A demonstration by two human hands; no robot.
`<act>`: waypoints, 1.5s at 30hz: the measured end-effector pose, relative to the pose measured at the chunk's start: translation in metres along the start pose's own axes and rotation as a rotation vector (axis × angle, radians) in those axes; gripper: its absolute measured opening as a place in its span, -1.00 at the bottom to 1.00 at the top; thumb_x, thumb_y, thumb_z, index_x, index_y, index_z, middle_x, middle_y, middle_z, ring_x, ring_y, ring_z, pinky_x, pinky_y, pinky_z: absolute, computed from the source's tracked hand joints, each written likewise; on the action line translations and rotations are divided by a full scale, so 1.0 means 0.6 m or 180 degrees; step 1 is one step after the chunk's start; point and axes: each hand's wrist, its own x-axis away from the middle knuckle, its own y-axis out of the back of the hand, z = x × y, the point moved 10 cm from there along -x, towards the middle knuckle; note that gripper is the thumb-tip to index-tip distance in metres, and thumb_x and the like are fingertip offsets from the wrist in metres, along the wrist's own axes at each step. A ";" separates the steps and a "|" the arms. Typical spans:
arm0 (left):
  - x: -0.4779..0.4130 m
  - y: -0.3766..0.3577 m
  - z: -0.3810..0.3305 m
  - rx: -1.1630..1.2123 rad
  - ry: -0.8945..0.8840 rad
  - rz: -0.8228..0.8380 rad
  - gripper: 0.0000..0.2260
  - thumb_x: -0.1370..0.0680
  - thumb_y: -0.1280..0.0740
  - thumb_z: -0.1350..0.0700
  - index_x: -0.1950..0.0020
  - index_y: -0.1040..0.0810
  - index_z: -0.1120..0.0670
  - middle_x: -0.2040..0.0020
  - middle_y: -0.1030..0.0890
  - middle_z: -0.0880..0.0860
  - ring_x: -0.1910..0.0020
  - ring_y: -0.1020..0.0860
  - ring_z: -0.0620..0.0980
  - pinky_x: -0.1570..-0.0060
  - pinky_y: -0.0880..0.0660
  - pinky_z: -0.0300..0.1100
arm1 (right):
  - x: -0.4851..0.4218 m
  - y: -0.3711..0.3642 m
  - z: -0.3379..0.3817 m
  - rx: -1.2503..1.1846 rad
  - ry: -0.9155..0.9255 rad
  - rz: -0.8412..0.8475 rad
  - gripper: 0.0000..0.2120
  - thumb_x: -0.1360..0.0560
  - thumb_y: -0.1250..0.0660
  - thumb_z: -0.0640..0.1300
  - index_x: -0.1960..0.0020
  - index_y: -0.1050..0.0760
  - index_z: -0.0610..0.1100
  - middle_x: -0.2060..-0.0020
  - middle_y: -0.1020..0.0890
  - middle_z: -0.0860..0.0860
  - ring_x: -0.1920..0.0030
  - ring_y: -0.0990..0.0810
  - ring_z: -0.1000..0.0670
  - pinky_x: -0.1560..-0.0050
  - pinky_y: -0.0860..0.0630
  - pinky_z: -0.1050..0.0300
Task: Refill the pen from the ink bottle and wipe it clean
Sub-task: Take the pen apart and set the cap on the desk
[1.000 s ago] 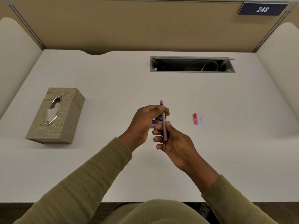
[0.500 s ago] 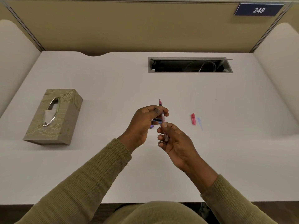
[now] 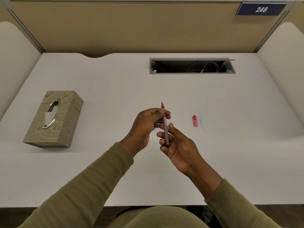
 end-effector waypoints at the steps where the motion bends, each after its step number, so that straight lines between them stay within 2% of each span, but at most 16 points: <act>1: 0.001 -0.001 0.000 0.0018 0.0001 -0.0002 -0.76 -0.65 -0.23 0.09 0.03 -0.70 0.04 0.04 -0.73 0.00 -0.09 -0.64 0.08 -0.14 -0.49 -0.02 | 0.001 0.001 -0.001 0.0036 -0.0017 0.0012 -0.71 -0.63 -0.25 -0.04 -0.10 -0.64 -0.21 0.19 -0.65 -0.12 0.31 -0.54 0.00 0.32 -0.53 0.18; 3: 0.000 -0.004 -0.001 0.0008 -0.0011 -0.0003 -0.76 -0.65 -0.23 0.09 0.02 -0.69 0.05 0.04 -0.73 0.00 -0.10 -0.64 0.09 -0.12 -0.50 -0.05 | 0.002 0.001 -0.001 0.0095 0.0000 0.0031 -0.73 -0.64 -0.24 -0.07 -0.09 -0.64 -0.22 0.21 -0.64 -0.10 0.32 -0.54 0.02 0.32 -0.52 0.19; 6: -0.001 -0.007 0.000 -0.0047 0.0000 0.0003 -0.76 -0.65 -0.22 0.08 0.02 -0.69 0.02 0.06 -0.73 -0.05 -0.07 -0.65 0.03 -0.06 -0.50 -0.09 | 0.004 0.002 0.004 0.0077 0.0059 0.0053 -0.82 -0.57 -0.32 -0.13 -0.11 -0.54 -0.20 0.23 -0.61 -0.08 0.32 -0.53 0.02 0.34 -0.51 0.20; 8: -0.001 -0.009 -0.001 -0.0050 0.0006 0.0005 -0.76 -0.65 -0.22 0.08 0.03 -0.69 0.01 0.07 -0.73 -0.07 -0.03 -0.64 -0.01 -0.04 -0.49 -0.12 | 0.005 0.000 0.005 0.0033 0.0057 0.0090 -0.79 -0.55 -0.34 -0.12 -0.14 -0.52 -0.18 0.23 -0.61 -0.09 0.33 -0.52 0.02 0.35 -0.50 0.20; 12: 0.001 -0.013 -0.008 0.0053 -0.0033 0.0009 -0.76 -0.65 -0.22 0.09 0.03 -0.69 0.04 0.07 -0.72 -0.03 -0.01 -0.65 0.00 0.06 -0.53 -0.25 | 0.005 0.002 0.003 -0.0066 -0.0060 0.0138 -0.71 -0.62 -0.25 -0.04 -0.18 -0.60 -0.21 0.22 -0.62 -0.10 0.35 -0.50 0.02 0.37 -0.46 0.20; 17: 0.001 -0.018 -0.006 -0.0038 -0.0037 -0.0002 -0.76 -0.66 -0.22 0.07 0.04 -0.69 -0.01 0.07 -0.73 -0.08 -0.11 -0.63 0.07 -0.05 -0.50 -0.12 | 0.008 0.006 0.010 0.0095 0.0051 0.0107 -0.82 -0.60 -0.30 -0.12 -0.15 -0.55 -0.17 0.22 -0.60 -0.09 0.33 -0.49 0.02 0.36 -0.45 0.20; 20: 0.002 -0.020 -0.008 -0.0003 -0.0041 -0.0018 -0.76 -0.66 -0.22 0.08 0.05 -0.68 0.00 0.08 -0.73 -0.07 -0.08 -0.64 0.04 0.01 -0.49 -0.18 | 0.009 0.007 0.006 -0.0010 -0.0028 0.0137 -0.71 -0.60 -0.29 -0.04 -0.22 -0.58 -0.19 0.21 -0.61 -0.10 0.34 -0.49 0.02 0.37 -0.44 0.19; 22: 0.003 -0.019 -0.009 0.0008 -0.0044 -0.0025 -0.76 -0.66 -0.22 0.09 0.04 -0.69 0.01 0.07 -0.73 -0.06 -0.09 -0.64 0.06 0.01 -0.49 -0.18 | 0.009 0.010 0.006 -0.0003 -0.0043 0.0122 -0.69 -0.62 -0.25 -0.03 -0.20 -0.60 -0.21 0.22 -0.62 -0.09 0.35 -0.48 0.03 0.37 -0.43 0.20; 25: 0.003 -0.022 -0.007 -0.0039 -0.0040 -0.0016 -0.76 -0.66 -0.22 0.07 0.04 -0.68 -0.01 0.06 -0.73 -0.07 -0.12 -0.62 0.08 -0.04 -0.49 -0.12 | 0.011 0.012 0.011 0.0150 0.0043 0.0088 -0.80 -0.62 -0.27 -0.10 -0.15 -0.56 -0.18 0.24 -0.61 -0.08 0.34 -0.49 0.03 0.37 -0.44 0.21; 27: 0.005 -0.025 -0.009 -0.0051 -0.0041 -0.0007 -0.76 -0.66 -0.22 0.07 0.03 -0.68 -0.01 0.06 -0.72 -0.07 -0.10 -0.62 0.05 0.00 -0.49 -0.15 | 0.013 0.010 0.012 0.0157 0.0045 0.0104 -0.84 -0.60 -0.30 -0.12 -0.14 -0.55 -0.15 0.23 -0.60 -0.08 0.35 -0.49 0.03 0.37 -0.45 0.21; 30: 0.009 -0.027 -0.014 0.0021 -0.0055 -0.0005 -0.76 -0.66 -0.21 0.09 0.03 -0.68 0.02 0.07 -0.72 -0.05 -0.03 -0.63 0.00 0.16 -0.51 -0.29 | 0.015 0.012 0.008 0.0023 -0.0030 0.0106 -0.72 -0.62 -0.28 -0.04 -0.21 -0.58 -0.19 0.21 -0.62 -0.11 0.35 -0.49 0.02 0.38 -0.45 0.19; 32: 0.009 -0.026 -0.013 -0.0005 -0.0057 -0.0026 -0.76 -0.66 -0.21 0.09 0.04 -0.68 0.00 0.09 -0.72 -0.08 -0.05 -0.64 0.02 0.12 -0.50 -0.27 | 0.015 0.014 0.008 0.0083 -0.0020 0.0102 -0.71 -0.63 -0.25 -0.04 -0.19 -0.59 -0.21 0.20 -0.62 -0.11 0.34 -0.49 0.02 0.36 -0.45 0.19; 35: 0.009 -0.027 -0.011 -0.0096 -0.0038 -0.0044 -0.76 -0.66 -0.22 0.07 0.05 -0.67 -0.03 0.12 -0.72 -0.14 -0.04 -0.63 -0.02 0.07 -0.47 -0.19 | 0.018 0.014 0.013 0.0227 0.0056 0.0076 -0.83 -0.61 -0.29 -0.11 -0.14 -0.55 -0.16 0.20 -0.61 -0.10 0.33 -0.49 0.03 0.36 -0.46 0.20; 37: 0.010 -0.028 -0.010 -0.0097 -0.0042 -0.0043 -0.76 -0.66 -0.22 0.07 0.04 -0.67 -0.01 0.12 -0.72 -0.13 0.01 -0.63 -0.08 0.09 -0.48 -0.22 | 0.018 0.014 0.011 0.0174 0.0044 0.0074 -0.77 -0.60 -0.32 -0.08 -0.20 -0.55 -0.15 0.19 -0.62 -0.11 0.33 -0.50 0.02 0.36 -0.47 0.19; 40: 0.013 -0.028 -0.011 -0.0053 -0.0050 -0.0047 -0.76 -0.66 -0.21 0.09 0.04 -0.67 0.00 0.12 -0.72 -0.10 0.04 -0.64 -0.10 0.18 -0.50 -0.32 | 0.018 0.018 0.007 0.0075 -0.0016 0.0060 -0.67 -0.64 -0.24 -0.02 -0.28 -0.55 -0.19 0.18 -0.64 -0.12 0.34 -0.51 0.01 0.35 -0.48 0.18; 45: 0.012 -0.026 -0.008 -0.0128 -0.0033 -0.0068 -0.76 -0.66 -0.22 0.07 0.04 -0.67 -0.02 0.12 -0.72 -0.14 -0.01 -0.62 -0.07 0.05 -0.48 -0.17 | 0.019 0.018 0.012 0.0227 0.0116 0.0049 -0.83 -0.61 -0.30 -0.15 -0.17 -0.53 -0.16 0.19 -0.63 -0.11 0.32 -0.49 0.02 0.35 -0.48 0.19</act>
